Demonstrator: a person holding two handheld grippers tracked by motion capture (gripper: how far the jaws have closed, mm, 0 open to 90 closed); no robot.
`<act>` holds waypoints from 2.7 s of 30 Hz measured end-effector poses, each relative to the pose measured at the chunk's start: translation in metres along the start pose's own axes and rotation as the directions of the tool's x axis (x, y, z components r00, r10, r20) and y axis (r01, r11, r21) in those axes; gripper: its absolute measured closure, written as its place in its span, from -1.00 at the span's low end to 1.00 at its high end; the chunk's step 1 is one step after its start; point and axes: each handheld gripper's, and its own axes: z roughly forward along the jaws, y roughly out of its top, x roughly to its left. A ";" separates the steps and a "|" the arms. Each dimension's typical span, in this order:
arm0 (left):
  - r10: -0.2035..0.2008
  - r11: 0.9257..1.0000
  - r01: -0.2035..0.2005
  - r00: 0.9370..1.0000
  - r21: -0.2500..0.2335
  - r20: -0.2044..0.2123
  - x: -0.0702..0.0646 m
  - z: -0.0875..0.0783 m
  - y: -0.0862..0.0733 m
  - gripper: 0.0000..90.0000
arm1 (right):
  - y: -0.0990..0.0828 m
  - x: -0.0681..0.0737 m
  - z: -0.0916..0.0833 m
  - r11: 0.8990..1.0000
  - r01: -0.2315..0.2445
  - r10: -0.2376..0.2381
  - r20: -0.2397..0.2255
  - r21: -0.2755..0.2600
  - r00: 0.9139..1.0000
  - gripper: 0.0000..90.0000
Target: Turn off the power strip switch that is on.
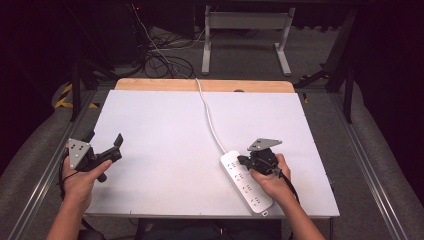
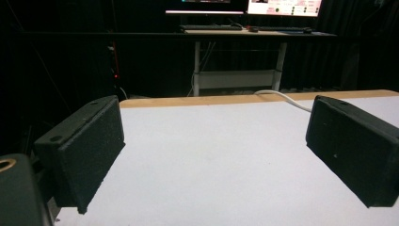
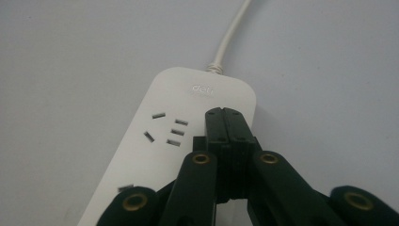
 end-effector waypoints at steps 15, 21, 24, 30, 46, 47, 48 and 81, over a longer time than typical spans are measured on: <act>-0.006 1.000 0.006 1.000 0.001 0.001 0.000 0.000 0.000 -0.88 | 0.002 0.002 0.000 1.000 0.024 -0.025 0.011 0.012 1.000 1.00; -0.003 1.000 0.003 1.000 0.001 0.001 0.000 0.000 0.000 -0.88 | 0.002 0.002 0.000 1.000 0.021 -0.022 0.012 0.013 1.000 1.00; -0.007 1.000 0.007 1.000 0.001 0.001 0.000 0.000 0.000 -0.88 | 0.002 0.002 0.000 1.000 0.019 -0.019 0.011 0.012 1.000 1.00; -0.010 1.000 0.010 1.000 0.002 0.001 0.000 0.000 0.000 -0.88 | 0.002 0.002 0.000 1.000 0.018 -0.019 0.012 0.012 1.000 1.00; -0.009 1.000 0.009 1.000 0.001 0.000 0.002 0.000 0.000 -0.88 | 0.007 -0.008 -0.022 0.995 0.006 -0.002 0.039 -0.096 0.999 1.00; -0.008 1.000 0.008 1.000 0.001 0.001 0.002 0.000 0.000 -0.88 | 0.007 -0.011 -0.026 0.993 -0.008 0.012 0.032 -0.120 0.999 1.00; -0.008 1.000 0.008 1.000 0.001 0.001 0.002 0.000 0.000 -0.88 | 0.007 -0.014 -0.030 0.989 -0.017 0.022 0.028 -0.144 0.999 1.00; -0.015 1.000 0.015 1.000 0.000 -0.005 0.002 -0.001 0.000 -0.88 | -0.036 -0.070 -0.097 0.789 -0.067 0.054 -0.040 -0.611 0.998 1.00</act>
